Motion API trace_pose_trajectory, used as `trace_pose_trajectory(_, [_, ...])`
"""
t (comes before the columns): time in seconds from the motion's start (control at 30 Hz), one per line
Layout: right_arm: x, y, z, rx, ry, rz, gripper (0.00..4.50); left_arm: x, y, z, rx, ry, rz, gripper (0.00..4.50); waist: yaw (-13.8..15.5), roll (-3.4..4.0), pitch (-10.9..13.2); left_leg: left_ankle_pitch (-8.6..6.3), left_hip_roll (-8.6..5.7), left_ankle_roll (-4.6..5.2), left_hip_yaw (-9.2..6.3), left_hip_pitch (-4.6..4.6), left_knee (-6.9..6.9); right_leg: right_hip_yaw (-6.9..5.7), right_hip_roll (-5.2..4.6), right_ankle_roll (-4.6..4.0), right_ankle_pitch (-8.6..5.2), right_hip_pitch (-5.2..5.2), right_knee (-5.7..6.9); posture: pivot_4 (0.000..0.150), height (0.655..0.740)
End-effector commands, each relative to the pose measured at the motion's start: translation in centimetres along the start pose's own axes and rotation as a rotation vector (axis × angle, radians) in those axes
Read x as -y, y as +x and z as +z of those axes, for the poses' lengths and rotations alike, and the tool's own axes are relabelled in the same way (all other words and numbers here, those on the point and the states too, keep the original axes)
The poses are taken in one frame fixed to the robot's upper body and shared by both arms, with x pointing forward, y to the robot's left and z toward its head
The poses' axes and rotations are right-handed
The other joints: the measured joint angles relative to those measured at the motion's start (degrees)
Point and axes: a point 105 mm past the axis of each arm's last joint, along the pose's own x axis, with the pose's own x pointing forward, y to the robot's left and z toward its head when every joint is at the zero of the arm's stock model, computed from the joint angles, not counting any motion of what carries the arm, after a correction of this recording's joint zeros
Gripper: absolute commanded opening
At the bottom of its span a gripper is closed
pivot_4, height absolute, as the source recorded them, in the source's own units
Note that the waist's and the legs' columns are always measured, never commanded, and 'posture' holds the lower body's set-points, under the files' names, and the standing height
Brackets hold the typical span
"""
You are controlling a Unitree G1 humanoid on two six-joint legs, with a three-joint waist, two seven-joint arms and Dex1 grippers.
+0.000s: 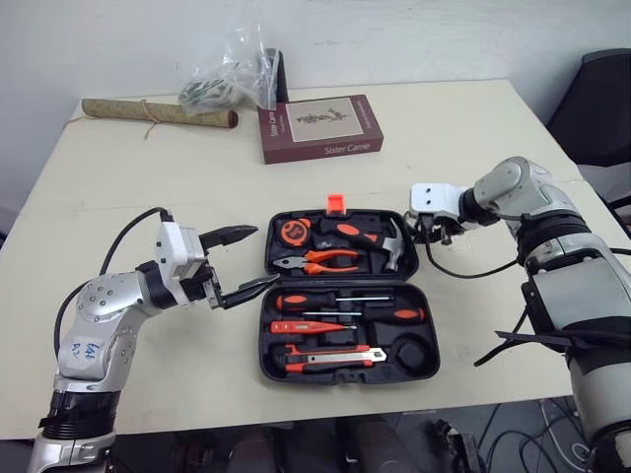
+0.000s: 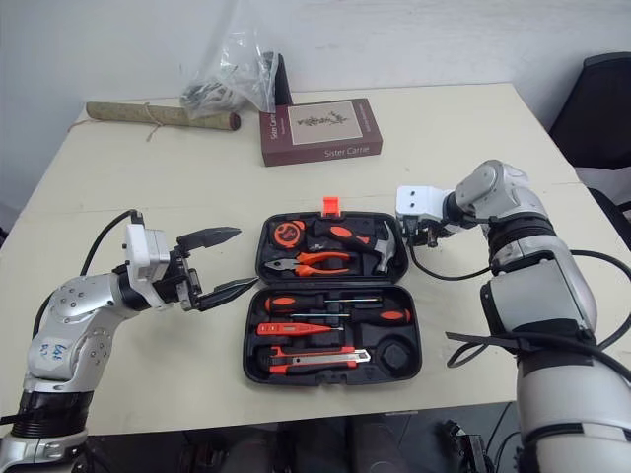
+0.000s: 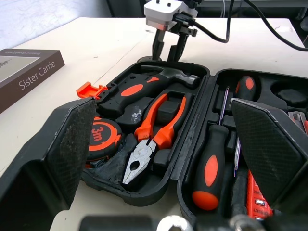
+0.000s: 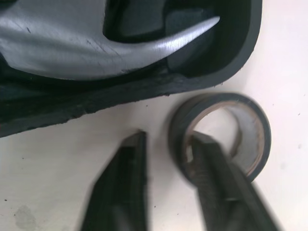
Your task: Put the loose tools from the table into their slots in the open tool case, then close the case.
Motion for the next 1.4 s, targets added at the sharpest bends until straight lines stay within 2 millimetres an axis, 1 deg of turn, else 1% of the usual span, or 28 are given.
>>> trace_pose_trajectory(0.03, [0.9,-0.5,0.0,-0.020,0.000,-0.056,0.02,0.3,0.1,0.8,0.023,0.035,-0.012,4.50,0.0,0.00,0.0,0.00,0.00,0.00,0.00,0.00,0.02,0.00,0.00,0.00,0.00,0.01,0.00,0.150,0.7400])
trace_pose_trajectory(0.13, [1.4,-1.3,0.3,-0.001,-0.006,-0.078,0.02,0.3,0.1,0.8,0.023,0.040,-0.018,4.50,0.0,0.00,0.0,0.00,0.00,0.00,0.00,0.00,0.07,0.01,-0.01,0.00,0.00,0.01,-0.02,0.150,0.7400])
trace_pose_trajectory(0.23, [2.0,-3.7,0.6,0.014,-0.039,-0.062,0.02,0.8,0.3,1.0,0.032,0.044,-0.051,4.50,0.1,0.03,0.0,0.00,-0.01,0.00,0.01,0.00,0.06,0.01,0.00,0.00,0.00,0.00,0.00,0.150,0.7400])
trace_pose_trajectory(0.27, [2.0,-4.3,0.6,0.014,-0.045,-0.055,0.02,0.9,0.3,1.0,0.034,0.045,-0.060,4.50,0.1,0.07,0.0,0.00,-0.01,0.00,0.02,0.00,0.04,0.01,0.00,0.00,0.00,-0.01,0.00,0.150,0.7400])
trace_pose_trajectory(0.33, [1.9,-6.2,0.5,0.032,-0.035,-0.012,0.02,1.4,0.4,1.2,0.038,0.057,-0.103,4.50,0.1,0.07,0.0,0.00,-0.01,0.00,0.02,0.00,0.01,0.01,0.00,0.00,0.00,-0.01,0.01,0.150,0.7400])
trace_pose_trajectory(0.4, [1.5,-7.9,0.7,0.088,-0.035,0.037,0.02,2.2,0.5,1.4,0.048,0.045,-0.160,4.50,0.1,0.07,0.0,0.00,-0.01,0.00,0.02,0.00,0.00,0.00,0.00,0.00,0.00,-0.01,0.00,0.150,0.7400])
trace_pose_trajectory(0.5, [0.6,-8.8,1.2,0.177,-0.065,0.077,0.02,3.9,0.6,1.7,0.037,0.046,-0.258,4.50,0.1,0.07,0.0,0.00,-0.01,0.00,0.01,0.00,0.01,0.01,0.00,0.00,0.00,0.02,-0.03,0.150,0.7400])
trace_pose_trajectory(0.53, [-0.3,-9.2,1.6,0.223,-0.085,0.083,0.02,4.6,0.6,1.9,0.043,0.051,-0.291,4.50,0.1,0.07,0.0,0.00,0.00,0.00,0.01,0.00,0.03,0.01,0.00,0.00,0.00,0.01,-0.02,0.150,0.7400])
trace_pose_trajectory(0.6, [-3.0,-9.5,2.8,0.316,-0.127,0.155,0.02,5.7,0.8,2.3,0.068,0.074,-0.329,4.50,0.3,0.07,0.1,-0.01,0.01,-0.01,-0.05,0.01,0.02,-0.01,0.01,0.00,0.00,0.01,-0.04,0.150,0.7400])
trace_pose_trajectory(0.67, [-6.1,-10.0,4.1,0.397,-0.158,0.242,0.02,6.8,0.9,2.5,0.095,0.085,-0.370,4.50,0.6,0.11,0.1,-0.01,0.01,-0.01,-0.14,-0.04,-0.03,-0.06,0.01,0.01,0.00,0.00,-0.05,0.150,0.7400])
trace_pose_trajectory(0.7, [-7.8,-10.3,4.4,0.415,-0.161,0.291,0.02,7.4,0.9,2.5,0.105,0.071,-0.396,4.50,0.7,0.11,0.1,-0.01,0.00,-0.02,-0.16,-0.09,0.00,-0.07,0.01,0.01,-0.01,-0.04,-0.19,0.150,0.7400])
trace_pose_trajectory(0.8, [-13.1,-10.4,4.7,0.408,-0.175,0.452,0.02,8.7,1.1,2.5,0.126,0.023,-0.454,4.50,0.8,0.12,0.1,-0.01,0.00,-0.02,-0.21,-0.08,0.08,-0.08,0.03,0.01,-0.01,0.04,-0.22,0.150,0.7400])
trace_pose_trajectory(0.87, [-16.0,-9.9,5.0,0.409,-0.145,0.527,0.02,9.1,1.4,2.3,0.131,0.000,-0.474,4.50,0.9,0.11,0.1,-0.01,-0.02,-0.02,-0.19,0.00,0.10,-0.03,0.04,0.02,0.00,0.13,-0.23,0.150,0.7400])
trace_pose_trajectory(0.9, [-17.1,-9.8,5.1,0.409,-0.128,0.546,0.02,9.3,1.6,2.2,0.131,-0.007,-0.482,4.50,1.5,0.07,0.1,0.01,-0.04,-0.02,-0.26,0.03,0.05,-0.06,0.03,0.02,0.00,0.19,-0.26,0.150,0.7400])
trace_pose_trajectory(0.97, [-18.4,-9.2,5.3,0.409,-0.099,0.546,0.02,9.2,2.0,1.8,0.126,-0.007,-0.492,4.50,2.0,0.03,0.1,0.01,-0.01,-0.03,-0.41,0.04,0.06,-0.13,0.08,0.02,0.00,0.31,-0.41,0.150,0.7400])
trace_pose_trajectory(1.03, [-19.1,-8.5,4.8,0.365,-0.078,0.536,0.02,9.0,2.2,1.6,0.121,-0.008,-0.512,4.50,2.2,0.02,0.1,0.01,-0.04,-0.01,-0.40,0.04,0.15,-0.11,0.04,0.04,0.01,0.36,-0.40,0.150,0.7400])
trace_pose_trajectory(1.17, [-19.9,-7.7,3.8,0.294,-0.041,0.545,0.02,8.9,2.3,1.2,0.104,-0.005,-0.549,4.50,2.5,0.02,0.1,-0.01,-0.06,0.04,-0.43,0.15,0.20,-0.14,0.03,0.07,0.03,0.57,-0.49,0.150,0.7400])
trace_pose_trajectory(1.3, [-19.7,-6.8,3.1,0.250,-0.010,0.517,0.02,8.9,2.6,1.0,0.101,0.001,-0.553,4.50,2.6,0.02,0.1,-0.01,-0.05,0.03,-0.44,0.15,0.14,-0.15,0.05,0.07,0.03,0.58,-0.56,0.150,0.7400])
trace_pose_trajectory(1.4, [-19.3,-6.6,2.2,0.199,0.014,0.508,0.02,9.0,2.8,1.2,0.113,-0.017,-0.540,4.50,2.8,0.02,0.1,0.00,-0.05,0.03,-0.43,0.15,0.16,-0.15,0.05,0.07,0.03,0.58,-0.55,0.150,0.7400])
